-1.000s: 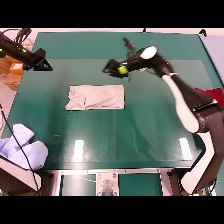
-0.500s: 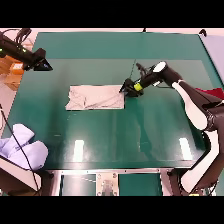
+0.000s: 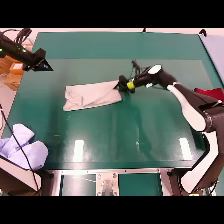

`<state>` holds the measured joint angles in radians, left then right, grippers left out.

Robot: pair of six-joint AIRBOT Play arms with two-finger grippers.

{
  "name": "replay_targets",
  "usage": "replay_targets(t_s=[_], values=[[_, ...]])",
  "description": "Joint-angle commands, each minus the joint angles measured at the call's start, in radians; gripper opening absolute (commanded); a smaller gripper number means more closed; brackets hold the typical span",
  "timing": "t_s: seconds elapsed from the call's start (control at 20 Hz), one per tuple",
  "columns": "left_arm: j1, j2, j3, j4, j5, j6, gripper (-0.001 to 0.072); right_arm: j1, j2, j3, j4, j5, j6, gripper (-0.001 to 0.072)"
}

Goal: Fold the shirts.

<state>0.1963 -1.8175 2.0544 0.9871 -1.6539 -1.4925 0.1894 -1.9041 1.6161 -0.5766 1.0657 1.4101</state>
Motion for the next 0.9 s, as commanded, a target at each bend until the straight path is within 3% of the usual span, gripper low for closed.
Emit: replay_targets(t_s=[0.0,0.3,0.55,0.85], values=[[0.000,0.000,0.000,0.000,-0.015,0.001,0.0023,-0.098,0.074,0.142,0.026,0.069,0.016,0.0010],[0.000,0.000,0.000,0.000,-0.016,0.001,0.0022,-0.488,0.197,0.402,0.023,0.220,0.139,0.0010],[0.000,0.000,0.000,-0.002,-0.020,0.000,0.0022,-0.848,0.221,0.413,0.016,0.309,0.165,0.0010],[0.000,0.000,0.000,-0.003,-0.041,-0.001,0.0022,-1.147,0.230,0.413,-0.030,0.399,0.208,0.0010]])
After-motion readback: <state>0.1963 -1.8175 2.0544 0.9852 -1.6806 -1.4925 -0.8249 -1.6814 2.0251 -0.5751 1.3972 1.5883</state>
